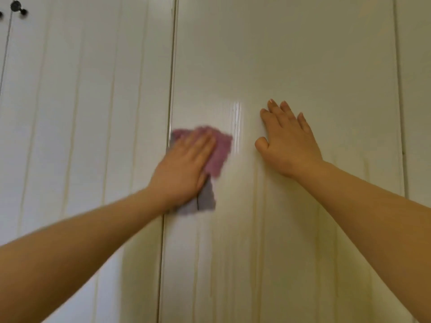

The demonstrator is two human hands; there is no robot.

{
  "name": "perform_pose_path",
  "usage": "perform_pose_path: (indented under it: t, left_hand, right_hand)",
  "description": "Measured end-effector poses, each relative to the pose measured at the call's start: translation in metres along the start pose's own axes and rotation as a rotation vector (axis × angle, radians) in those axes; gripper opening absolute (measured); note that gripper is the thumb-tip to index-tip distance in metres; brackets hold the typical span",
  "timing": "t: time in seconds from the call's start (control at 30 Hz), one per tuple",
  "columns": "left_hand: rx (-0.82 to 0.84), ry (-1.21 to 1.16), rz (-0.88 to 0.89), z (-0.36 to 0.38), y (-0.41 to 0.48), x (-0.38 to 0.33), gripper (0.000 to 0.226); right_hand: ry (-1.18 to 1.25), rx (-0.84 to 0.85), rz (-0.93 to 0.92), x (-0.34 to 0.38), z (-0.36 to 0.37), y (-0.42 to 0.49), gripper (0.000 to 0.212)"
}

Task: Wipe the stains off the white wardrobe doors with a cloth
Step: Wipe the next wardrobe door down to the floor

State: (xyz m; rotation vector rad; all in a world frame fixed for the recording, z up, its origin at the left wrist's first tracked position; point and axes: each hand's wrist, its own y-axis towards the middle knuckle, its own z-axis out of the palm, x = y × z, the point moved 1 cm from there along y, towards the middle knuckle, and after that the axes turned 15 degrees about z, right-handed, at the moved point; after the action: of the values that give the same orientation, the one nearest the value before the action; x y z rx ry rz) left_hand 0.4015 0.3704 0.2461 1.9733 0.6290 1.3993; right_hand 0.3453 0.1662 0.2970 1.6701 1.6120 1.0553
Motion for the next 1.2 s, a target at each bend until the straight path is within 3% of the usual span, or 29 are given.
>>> perform_pose_path:
  t: [0.07,0.13,0.23,0.33,0.37,0.5,0.53,0.67,0.77,0.83,0.97,1.0,1.07,1.13,1.2]
  left_hand:
    - [-0.068,-0.073,-0.222,0.001,0.027,0.012,0.068]
    - [-0.127,-0.087,-0.269,0.01,0.024,-0.013,0.067]
    - [-0.096,-0.087,-0.017,0.027,-0.03,-0.066,0.057]
    - [-0.034,-0.044,0.136,0.023,-0.046,-0.058,0.054]
    - [-0.028,-0.032,0.116,0.019,-0.034,-0.046,0.056]
    - [-0.136,-0.055,-0.27,0.016,0.018,-0.019,0.064]
    - [-0.16,-0.051,-0.281,0.019,0.015,-0.028,0.064]
    - [-0.038,-0.042,0.075,0.031,-0.057,-0.083,0.062]
    - [0.016,0.033,0.279,0.027,-0.06,-0.059,0.064]
    - [-0.017,0.08,0.191,0.023,-0.027,-0.033,0.066]
    - [-0.126,0.026,-0.199,0.027,0.009,-0.039,0.071]
    - [-0.102,0.001,-0.186,0.03,0.0,-0.055,0.071]
    - [-0.037,-0.008,0.017,0.034,-0.03,-0.08,0.068]
    - [0.043,0.013,0.275,0.028,-0.045,-0.064,0.063]
    - [0.047,0.105,0.346,0.02,-0.032,-0.029,0.063]
  right_hand:
    - [0.0,0.003,0.008,0.0,0.0,0.0,0.06]
    - [-0.004,0.001,0.006,0.001,0.0,0.0,0.061]
    - [-0.011,-0.001,0.005,0.0,-0.001,0.001,0.061]
    - [-0.039,-0.002,-0.011,-0.002,-0.001,0.0,0.061]
    - [-0.037,0.01,-0.014,-0.002,-0.002,0.0,0.06]
    - [-0.028,0.06,-0.032,-0.004,-0.008,0.0,0.055]
    - [-0.043,0.038,-0.037,-0.007,-0.01,-0.003,0.054]
    - [-0.12,-0.069,-0.034,-0.019,-0.004,-0.026,0.052]
    - [-0.15,-0.008,-0.015,-0.026,0.003,-0.032,0.051]
    - [-0.124,-0.008,-0.021,-0.026,0.004,-0.029,0.052]
    - [-0.085,0.005,-0.011,-0.026,0.008,-0.029,0.055]
    - [-0.079,0.01,-0.007,-0.026,0.008,-0.03,0.056]
    - [-0.079,0.023,-0.018,-0.027,0.007,-0.033,0.056]
    - [-0.076,0.025,-0.023,-0.032,0.003,-0.04,0.056]
    - [-0.048,-0.024,0.003,-0.041,-0.005,-0.045,0.056]
